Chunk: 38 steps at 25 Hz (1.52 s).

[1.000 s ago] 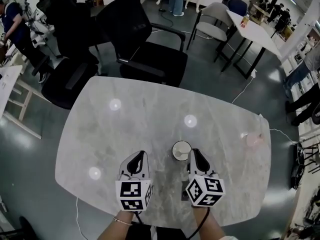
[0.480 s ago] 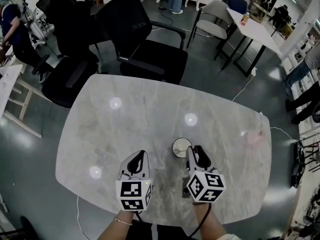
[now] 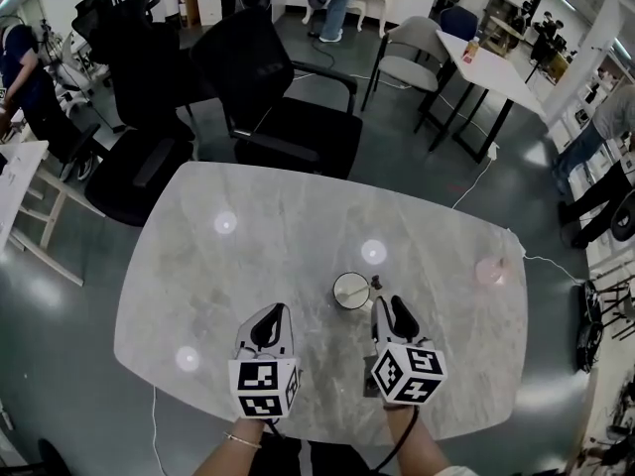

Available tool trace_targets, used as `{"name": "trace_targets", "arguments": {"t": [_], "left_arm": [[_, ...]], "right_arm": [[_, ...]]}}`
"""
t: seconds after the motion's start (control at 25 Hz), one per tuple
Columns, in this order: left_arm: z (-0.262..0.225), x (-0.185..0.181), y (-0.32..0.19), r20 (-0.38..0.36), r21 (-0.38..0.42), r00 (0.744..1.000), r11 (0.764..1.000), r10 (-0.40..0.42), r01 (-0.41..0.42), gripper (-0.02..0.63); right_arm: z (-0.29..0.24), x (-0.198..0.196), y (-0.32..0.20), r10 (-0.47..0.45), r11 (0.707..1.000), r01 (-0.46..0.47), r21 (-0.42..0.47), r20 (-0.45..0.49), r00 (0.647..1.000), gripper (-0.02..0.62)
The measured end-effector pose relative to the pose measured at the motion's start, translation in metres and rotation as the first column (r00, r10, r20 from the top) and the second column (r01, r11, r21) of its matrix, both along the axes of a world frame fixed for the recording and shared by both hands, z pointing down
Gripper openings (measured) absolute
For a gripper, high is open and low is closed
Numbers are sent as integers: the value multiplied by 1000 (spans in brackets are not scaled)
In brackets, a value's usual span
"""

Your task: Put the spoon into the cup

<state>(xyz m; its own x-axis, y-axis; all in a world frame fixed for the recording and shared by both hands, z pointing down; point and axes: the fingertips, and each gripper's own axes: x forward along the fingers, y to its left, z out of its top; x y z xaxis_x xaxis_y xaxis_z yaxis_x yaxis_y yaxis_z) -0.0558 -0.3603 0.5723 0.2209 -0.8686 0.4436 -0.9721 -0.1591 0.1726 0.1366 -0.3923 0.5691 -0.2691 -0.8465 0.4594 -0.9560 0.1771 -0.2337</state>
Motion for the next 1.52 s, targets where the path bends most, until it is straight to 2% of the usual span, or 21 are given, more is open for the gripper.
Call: {"name": "trace_targets", "arguments": {"t": [0.2,0.52,0.76,1.04,1.2,1.52], "left_arm": [[-27,5,11,-4,34,1000,999,6,-6,18],[-77,26,20,-31,109,999,994,35,-31,18],[-103,43,30,-45,147,998,988,52,-45,18],[-112,48,37,-70,164,996,986,47,-35,18],[-119,50,33,-53,185,997,982,49,-38,18],[-118,53,34,-48,185,997,982,55,-45,18]], "right_arm": [[-27,15,20,17,1000,-16,25,-21,1000,135],[-65,44,62,34,997,-30,73,-54,998,52],[-91,59,80,53,991,-50,121,-27,998,40],[-107,63,83,58,986,-53,160,-25,998,40],[-111,63,80,54,984,-52,171,-9,998,38],[-113,63,79,55,985,-47,167,-41,998,31]]}}
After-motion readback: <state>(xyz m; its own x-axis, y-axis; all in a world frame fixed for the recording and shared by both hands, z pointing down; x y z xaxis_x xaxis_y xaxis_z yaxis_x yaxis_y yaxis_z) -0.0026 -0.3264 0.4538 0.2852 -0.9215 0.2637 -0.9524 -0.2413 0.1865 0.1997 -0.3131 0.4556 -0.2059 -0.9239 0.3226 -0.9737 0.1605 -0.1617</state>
